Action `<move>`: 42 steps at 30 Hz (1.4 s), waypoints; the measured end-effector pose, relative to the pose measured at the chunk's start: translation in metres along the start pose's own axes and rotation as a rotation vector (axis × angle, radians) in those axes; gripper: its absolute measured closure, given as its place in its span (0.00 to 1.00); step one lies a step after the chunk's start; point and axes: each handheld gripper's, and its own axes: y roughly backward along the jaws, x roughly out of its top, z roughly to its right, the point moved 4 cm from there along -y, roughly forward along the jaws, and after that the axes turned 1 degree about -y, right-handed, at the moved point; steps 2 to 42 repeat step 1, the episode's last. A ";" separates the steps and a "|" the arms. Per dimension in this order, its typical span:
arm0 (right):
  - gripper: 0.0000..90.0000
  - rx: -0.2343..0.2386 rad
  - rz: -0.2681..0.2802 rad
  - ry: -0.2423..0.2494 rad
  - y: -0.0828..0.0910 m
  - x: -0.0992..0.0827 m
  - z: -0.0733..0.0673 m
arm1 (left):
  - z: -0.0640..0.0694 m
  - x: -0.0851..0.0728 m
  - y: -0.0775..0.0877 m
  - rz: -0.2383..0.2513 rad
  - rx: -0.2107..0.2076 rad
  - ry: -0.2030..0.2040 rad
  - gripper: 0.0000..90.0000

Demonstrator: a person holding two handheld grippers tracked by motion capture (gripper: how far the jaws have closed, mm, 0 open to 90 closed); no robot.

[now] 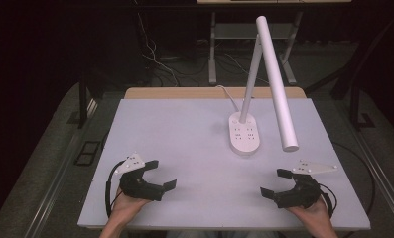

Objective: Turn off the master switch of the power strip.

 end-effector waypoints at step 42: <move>0.00 0.000 0.000 0.001 0.000 0.000 0.000 | -0.001 -0.001 0.000 0.002 0.001 0.005 0.00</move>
